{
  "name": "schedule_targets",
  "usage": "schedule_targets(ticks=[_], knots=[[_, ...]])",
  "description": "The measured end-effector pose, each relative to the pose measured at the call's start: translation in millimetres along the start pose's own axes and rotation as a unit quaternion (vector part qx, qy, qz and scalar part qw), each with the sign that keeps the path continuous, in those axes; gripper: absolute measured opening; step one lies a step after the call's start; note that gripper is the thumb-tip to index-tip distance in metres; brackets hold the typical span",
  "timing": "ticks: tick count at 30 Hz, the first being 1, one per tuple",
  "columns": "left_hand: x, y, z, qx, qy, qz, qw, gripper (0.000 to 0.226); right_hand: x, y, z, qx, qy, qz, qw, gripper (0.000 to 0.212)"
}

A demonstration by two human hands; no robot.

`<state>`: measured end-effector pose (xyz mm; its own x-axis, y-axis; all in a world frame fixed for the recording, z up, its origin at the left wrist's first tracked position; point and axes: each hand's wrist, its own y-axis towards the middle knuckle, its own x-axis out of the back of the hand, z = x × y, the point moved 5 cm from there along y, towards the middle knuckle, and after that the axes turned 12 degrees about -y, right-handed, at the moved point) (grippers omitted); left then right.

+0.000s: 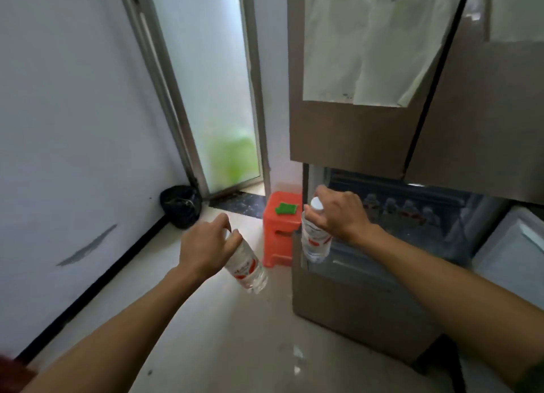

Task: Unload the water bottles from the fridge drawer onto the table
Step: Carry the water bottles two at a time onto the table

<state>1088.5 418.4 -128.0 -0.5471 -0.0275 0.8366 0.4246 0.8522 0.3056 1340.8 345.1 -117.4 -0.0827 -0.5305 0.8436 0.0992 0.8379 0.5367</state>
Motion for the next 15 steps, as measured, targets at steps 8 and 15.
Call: schedule_targets(ticks=[8, 15], knots=[[99, -168, 144, 0.164, 0.093, 0.01, 0.982, 0.029, -32, -8, 219, 0.161, 0.09, 0.105, 0.977, 0.036], [221, -319, 256, 0.268, 0.111, -0.081, 0.954, 0.023, -9, -25, 441, 0.285, 0.141, 0.082, 0.945, 0.031]])
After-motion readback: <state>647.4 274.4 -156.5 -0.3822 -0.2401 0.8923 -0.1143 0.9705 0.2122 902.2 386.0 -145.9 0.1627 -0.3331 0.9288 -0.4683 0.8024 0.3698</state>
